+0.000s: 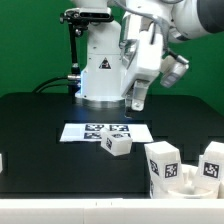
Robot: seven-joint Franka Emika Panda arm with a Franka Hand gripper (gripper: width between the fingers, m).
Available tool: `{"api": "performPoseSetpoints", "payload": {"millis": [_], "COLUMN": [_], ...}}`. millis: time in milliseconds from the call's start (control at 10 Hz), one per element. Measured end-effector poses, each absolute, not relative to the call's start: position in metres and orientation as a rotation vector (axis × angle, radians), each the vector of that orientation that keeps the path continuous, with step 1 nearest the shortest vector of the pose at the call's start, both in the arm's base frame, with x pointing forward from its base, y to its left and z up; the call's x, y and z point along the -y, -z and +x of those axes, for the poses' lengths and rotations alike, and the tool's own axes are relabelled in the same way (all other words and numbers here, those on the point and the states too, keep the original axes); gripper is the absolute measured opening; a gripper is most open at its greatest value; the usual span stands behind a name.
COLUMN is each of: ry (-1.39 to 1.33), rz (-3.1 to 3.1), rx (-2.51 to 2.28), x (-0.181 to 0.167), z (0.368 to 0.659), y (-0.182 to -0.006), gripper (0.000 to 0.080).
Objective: Assemble stool
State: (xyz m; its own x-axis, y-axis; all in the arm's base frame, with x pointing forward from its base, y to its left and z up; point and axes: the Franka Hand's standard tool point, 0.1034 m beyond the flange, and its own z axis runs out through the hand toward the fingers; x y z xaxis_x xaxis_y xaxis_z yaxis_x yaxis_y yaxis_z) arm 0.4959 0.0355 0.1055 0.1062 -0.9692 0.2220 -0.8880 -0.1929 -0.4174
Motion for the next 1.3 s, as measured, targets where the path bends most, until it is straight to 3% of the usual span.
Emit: {"api": "performPoseSetpoints", "payload": {"millis": [100,500,900,1300], "ry": [0.683,0.710,0.647,0.692], "rz": [-2.256,-2.497,-2.529,-2.719], "rx": [-1.782,-1.535,-1.383,-1.083], "x": [-0.045,-0.042,-0.061,-0.069], "z": [0.496,0.494,0.511,0.511], "y": [-0.114,-0.105,-0.116,-0.112], "gripper": [0.0649,0.0649,0.0649,0.0649]}}
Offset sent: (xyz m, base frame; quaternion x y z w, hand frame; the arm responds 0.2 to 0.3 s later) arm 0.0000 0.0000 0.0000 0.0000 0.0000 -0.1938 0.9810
